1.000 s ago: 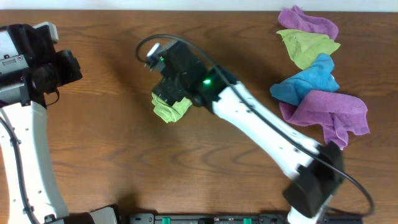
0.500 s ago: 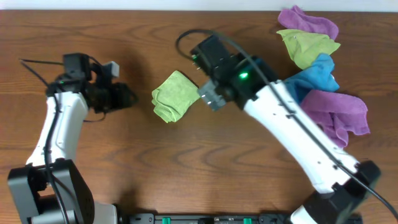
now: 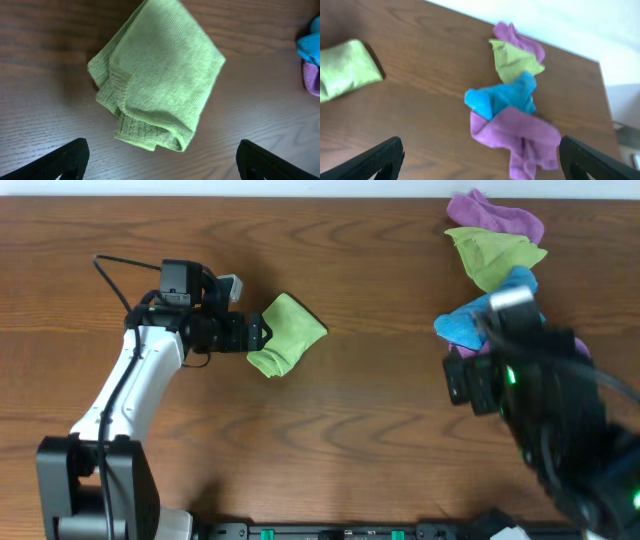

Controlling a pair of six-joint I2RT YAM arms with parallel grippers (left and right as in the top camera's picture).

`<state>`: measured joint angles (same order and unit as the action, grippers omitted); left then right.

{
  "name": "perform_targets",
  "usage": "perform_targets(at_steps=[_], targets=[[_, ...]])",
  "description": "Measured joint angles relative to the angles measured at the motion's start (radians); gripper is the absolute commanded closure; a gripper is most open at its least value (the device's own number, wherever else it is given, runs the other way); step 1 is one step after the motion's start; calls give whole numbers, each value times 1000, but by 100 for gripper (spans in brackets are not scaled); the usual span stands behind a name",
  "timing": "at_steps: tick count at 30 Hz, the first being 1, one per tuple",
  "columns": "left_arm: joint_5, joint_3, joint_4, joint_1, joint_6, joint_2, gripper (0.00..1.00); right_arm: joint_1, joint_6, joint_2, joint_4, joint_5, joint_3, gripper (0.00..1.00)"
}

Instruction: Fold the cloth

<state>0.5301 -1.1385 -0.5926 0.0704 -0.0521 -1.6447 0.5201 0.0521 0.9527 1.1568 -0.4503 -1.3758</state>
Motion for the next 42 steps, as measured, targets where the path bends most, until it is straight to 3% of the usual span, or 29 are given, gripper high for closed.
perform_targets(at_steps=[4,7,9,11,24,31,36,42], targets=[[68,0,25,-1,-48,-85,4,-27,26,-84,-40,49,188,1],[103,0,60,-1,-84,-105,0,-29,42,-75,-41,85,213,1],[116,0,64,0,-117,-105,15,-29,48,-67,-43,100,214,1],[122,0,64,0,-139,-105,17,-29,51,-59,-42,111,214,1],[66,0,-61,-3,-209,-84,8,-29,55,-30,19,148,214,1],[65,96,-78,-102,-179,151,2,-29,55,-30,35,148,214,1],[82,306,146,-114,-200,343,4,-29,55,-30,27,151,214,1],[189,595,683,-114,-377,327,5,-29,55,-30,38,156,215,1]])
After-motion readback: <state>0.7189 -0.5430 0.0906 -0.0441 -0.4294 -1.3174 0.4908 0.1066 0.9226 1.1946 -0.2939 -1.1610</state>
